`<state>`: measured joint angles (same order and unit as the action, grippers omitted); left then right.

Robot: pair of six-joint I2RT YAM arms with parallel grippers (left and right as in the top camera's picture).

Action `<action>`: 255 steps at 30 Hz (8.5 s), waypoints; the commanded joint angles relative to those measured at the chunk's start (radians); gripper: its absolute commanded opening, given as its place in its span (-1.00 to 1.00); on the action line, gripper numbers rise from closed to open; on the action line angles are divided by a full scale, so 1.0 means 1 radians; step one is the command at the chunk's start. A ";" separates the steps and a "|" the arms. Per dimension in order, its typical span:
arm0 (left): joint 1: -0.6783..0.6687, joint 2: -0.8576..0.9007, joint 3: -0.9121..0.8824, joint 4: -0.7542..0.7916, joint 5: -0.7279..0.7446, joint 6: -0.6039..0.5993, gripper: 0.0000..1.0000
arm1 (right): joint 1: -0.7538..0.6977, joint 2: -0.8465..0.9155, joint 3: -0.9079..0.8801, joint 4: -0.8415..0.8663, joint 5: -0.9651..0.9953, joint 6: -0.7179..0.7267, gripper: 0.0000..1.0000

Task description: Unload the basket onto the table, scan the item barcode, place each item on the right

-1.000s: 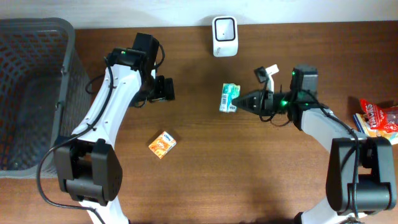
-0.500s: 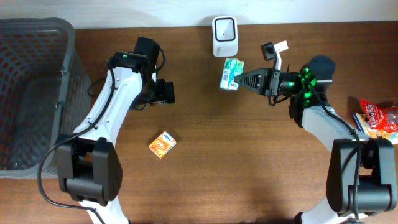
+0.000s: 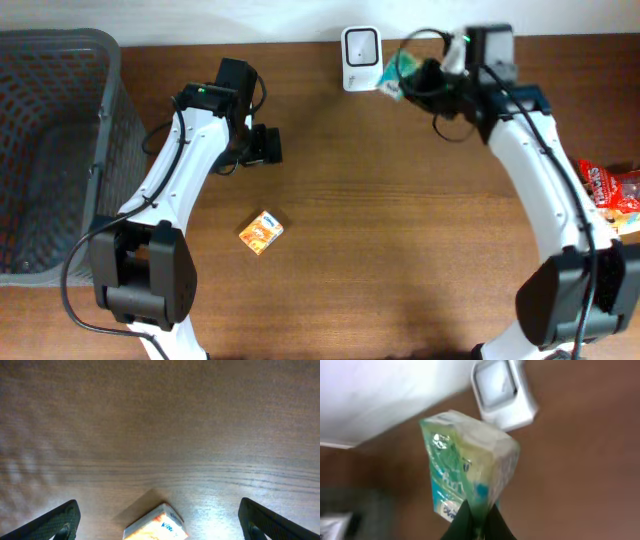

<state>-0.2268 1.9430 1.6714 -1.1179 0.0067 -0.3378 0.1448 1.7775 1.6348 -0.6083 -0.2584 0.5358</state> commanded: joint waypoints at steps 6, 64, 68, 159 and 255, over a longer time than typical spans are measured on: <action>0.001 -0.010 -0.002 0.008 -0.003 -0.010 0.98 | 0.281 0.121 0.065 0.305 0.817 -0.680 -0.92; 0.048 -0.243 -0.001 -0.148 0.056 0.070 0.98 | -0.706 -0.019 0.068 -0.463 0.145 -0.060 0.80; 0.047 -0.261 -0.040 -0.296 0.057 0.062 0.99 | -0.681 -0.054 0.067 -0.513 -0.243 -0.060 0.86; 0.103 -0.079 -0.314 0.371 0.115 -0.183 0.64 | 0.370 0.056 -0.576 -0.057 0.660 -0.239 -0.27; 0.103 -0.079 -0.314 0.341 0.115 -0.179 0.92 | -0.167 0.134 -0.495 1.157 -1.294 0.336 -0.92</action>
<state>-0.1249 1.8812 1.3476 -0.7742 0.1295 -0.5308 -0.0669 1.9083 1.1297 0.4179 -1.5318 0.8688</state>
